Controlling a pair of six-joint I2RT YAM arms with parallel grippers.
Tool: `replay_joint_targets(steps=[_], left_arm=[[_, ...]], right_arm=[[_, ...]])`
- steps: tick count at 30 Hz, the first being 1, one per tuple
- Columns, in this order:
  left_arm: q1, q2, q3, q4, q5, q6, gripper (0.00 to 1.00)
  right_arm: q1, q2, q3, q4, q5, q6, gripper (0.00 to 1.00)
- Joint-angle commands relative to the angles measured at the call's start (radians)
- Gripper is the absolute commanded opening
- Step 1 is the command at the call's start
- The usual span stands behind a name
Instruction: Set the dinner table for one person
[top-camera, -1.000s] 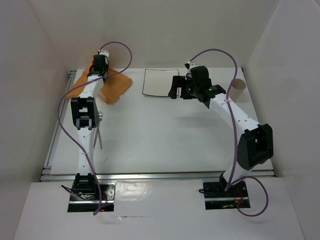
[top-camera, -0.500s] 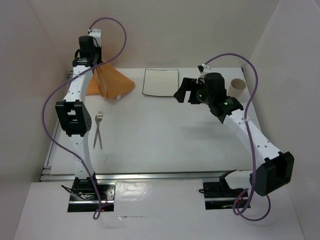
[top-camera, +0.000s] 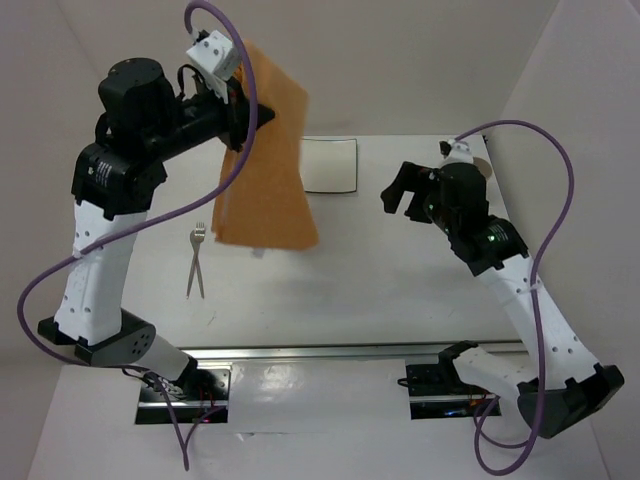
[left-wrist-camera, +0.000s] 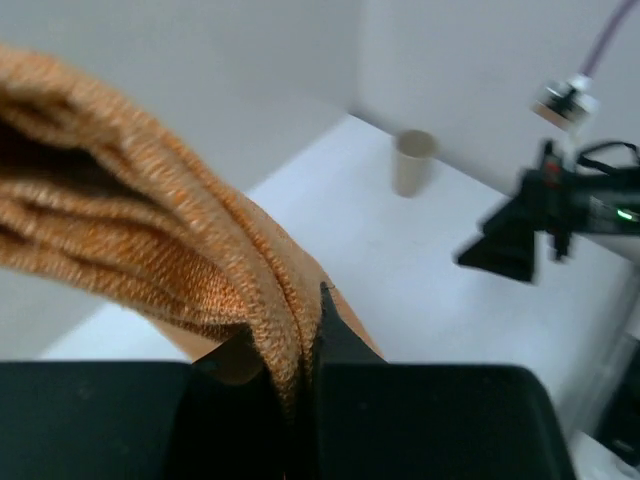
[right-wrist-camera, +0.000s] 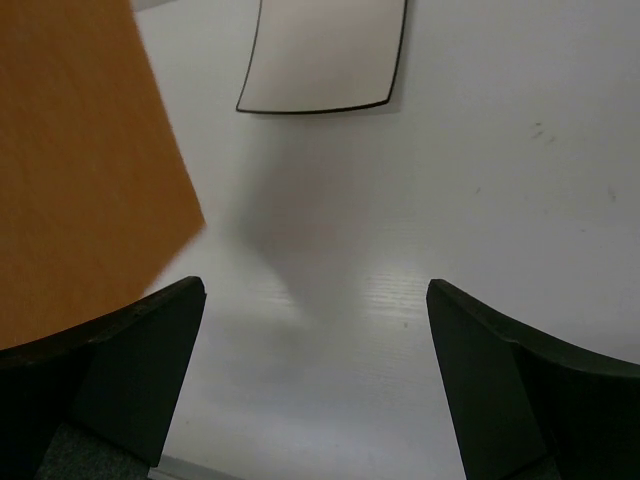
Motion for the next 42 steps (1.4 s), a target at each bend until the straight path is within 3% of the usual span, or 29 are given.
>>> replay_joint_targets(steps=[1, 5, 8, 13, 14, 17, 23, 25, 30, 35, 39, 41, 42], left_arm=[[-0.043, 0.023, 0.021, -0.091, 0.164, -0.119, 0.00], [-0.043, 0.032, 0.021, -0.141, 0.292, -0.212, 0.00], [-0.043, 0.005, -0.135, -0.152, 0.272, -0.212, 0.00], [0.013, -0.072, -0.621, -0.028, 0.223, -0.088, 0.00], [0.036, -0.081, -0.776, 0.002, 0.223, -0.070, 0.00], [0.144, -0.028, -0.949, 0.049, 0.254, 0.033, 0.00], [0.302, 0.116, -1.062, 0.015, 0.225, 0.119, 0.00], [0.302, 0.127, -1.083, 0.015, 0.211, 0.128, 0.00], [0.311, 0.117, -1.128, 0.047, 0.191, 0.119, 0.00], [0.322, 0.077, -1.163, 0.083, 0.180, 0.119, 0.00], [0.322, 0.077, -1.163, 0.083, 0.180, 0.119, 0.00], [0.322, 0.067, -1.163, 0.083, 0.169, 0.119, 0.00], [0.322, 0.055, -1.163, 0.083, 0.169, 0.119, 0.00]], right_arm=[[0.007, -0.056, 0.063, -0.119, 0.172, 0.015, 1.00], [0.007, -0.100, 0.063, -0.173, 0.241, 0.026, 1.00], [0.007, -0.125, 0.030, -0.183, 0.241, 0.026, 1.00], [0.007, -0.130, -0.065, -0.119, 0.116, -0.017, 1.00], [0.007, -0.116, -0.093, -0.099, 0.092, -0.017, 1.00], [0.007, -0.038, -0.147, -0.079, 0.007, 0.002, 1.00], [-0.017, 0.206, -0.271, -0.012, -0.196, 0.121, 1.00], [-0.036, 0.249, -0.308, 0.002, -0.254, 0.139, 1.00], [-0.054, 0.239, -0.374, 0.005, -0.205, 0.176, 1.00], [-0.097, 0.332, -0.481, 0.232, -0.343, 0.157, 1.00], [-0.097, 0.458, -0.492, 0.338, -0.405, 0.167, 0.92], [-0.097, 0.469, -0.503, 0.392, -0.385, 0.167, 0.82], [-0.097, 0.469, -0.515, 0.416, -0.385, 0.167, 0.72]])
